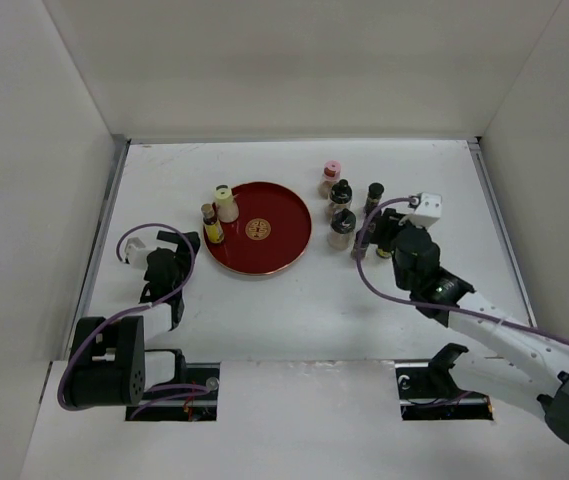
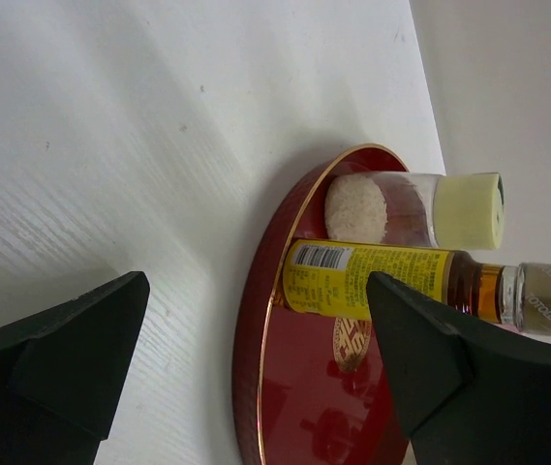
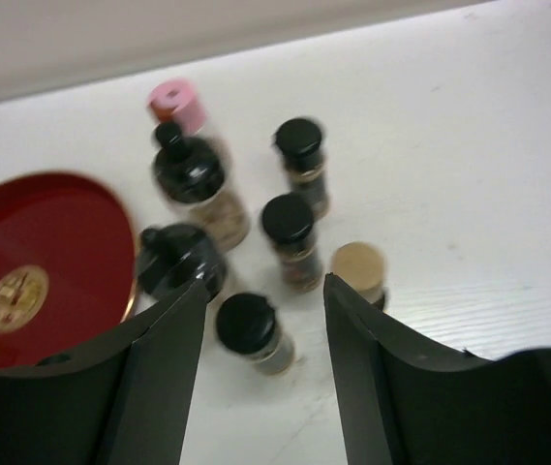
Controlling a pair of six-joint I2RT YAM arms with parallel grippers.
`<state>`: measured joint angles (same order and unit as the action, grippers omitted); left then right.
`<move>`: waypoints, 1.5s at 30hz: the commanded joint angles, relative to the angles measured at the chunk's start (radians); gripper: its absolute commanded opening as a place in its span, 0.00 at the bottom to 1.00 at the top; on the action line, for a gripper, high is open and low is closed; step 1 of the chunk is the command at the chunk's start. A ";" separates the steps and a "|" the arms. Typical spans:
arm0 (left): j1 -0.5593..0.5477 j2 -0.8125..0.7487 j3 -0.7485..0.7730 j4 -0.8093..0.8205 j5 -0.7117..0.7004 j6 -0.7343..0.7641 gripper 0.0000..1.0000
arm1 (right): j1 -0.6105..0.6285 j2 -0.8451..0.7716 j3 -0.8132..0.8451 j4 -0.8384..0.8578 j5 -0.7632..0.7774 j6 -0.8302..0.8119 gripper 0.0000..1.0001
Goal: Organize the condiment bottles
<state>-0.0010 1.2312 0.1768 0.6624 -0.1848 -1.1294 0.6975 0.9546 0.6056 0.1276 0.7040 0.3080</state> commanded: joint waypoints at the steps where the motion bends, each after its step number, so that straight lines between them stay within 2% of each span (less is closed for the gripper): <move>1: 0.025 0.001 0.012 0.054 0.019 0.002 1.00 | -0.054 0.007 0.014 -0.002 0.086 0.002 0.60; 6: 0.023 -0.004 0.012 0.057 0.021 0.003 1.00 | -0.121 0.101 0.077 -0.042 0.074 0.011 0.65; 13: 0.019 0.005 0.016 0.057 0.021 0.003 1.00 | -0.218 0.194 0.152 -0.108 -0.040 0.079 0.64; 18: 0.020 -0.001 0.015 0.057 0.021 0.003 1.00 | -0.243 0.231 0.160 -0.100 -0.099 0.086 0.63; 31: 0.016 0.017 0.016 0.069 0.027 0.000 1.00 | -0.243 0.266 0.154 -0.132 -0.112 0.109 0.52; 32: 0.016 0.016 0.016 0.069 0.027 0.000 1.00 | -0.243 0.269 0.152 -0.134 -0.113 0.111 0.51; 34: 0.017 0.014 0.016 0.069 0.027 0.002 1.00 | -0.241 0.271 0.152 -0.138 -0.112 0.109 0.40; 37: 0.014 0.021 0.016 0.069 0.028 0.000 1.00 | -0.238 0.239 0.148 -0.132 -0.103 0.111 0.30; 45: 0.011 0.025 0.020 0.071 0.028 0.000 1.00 | -0.198 0.035 0.166 -0.152 0.034 0.082 0.26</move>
<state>0.0170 1.2480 0.1768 0.6758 -0.1661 -1.1294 0.4698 1.1080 0.7246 -0.0826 0.6361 0.3958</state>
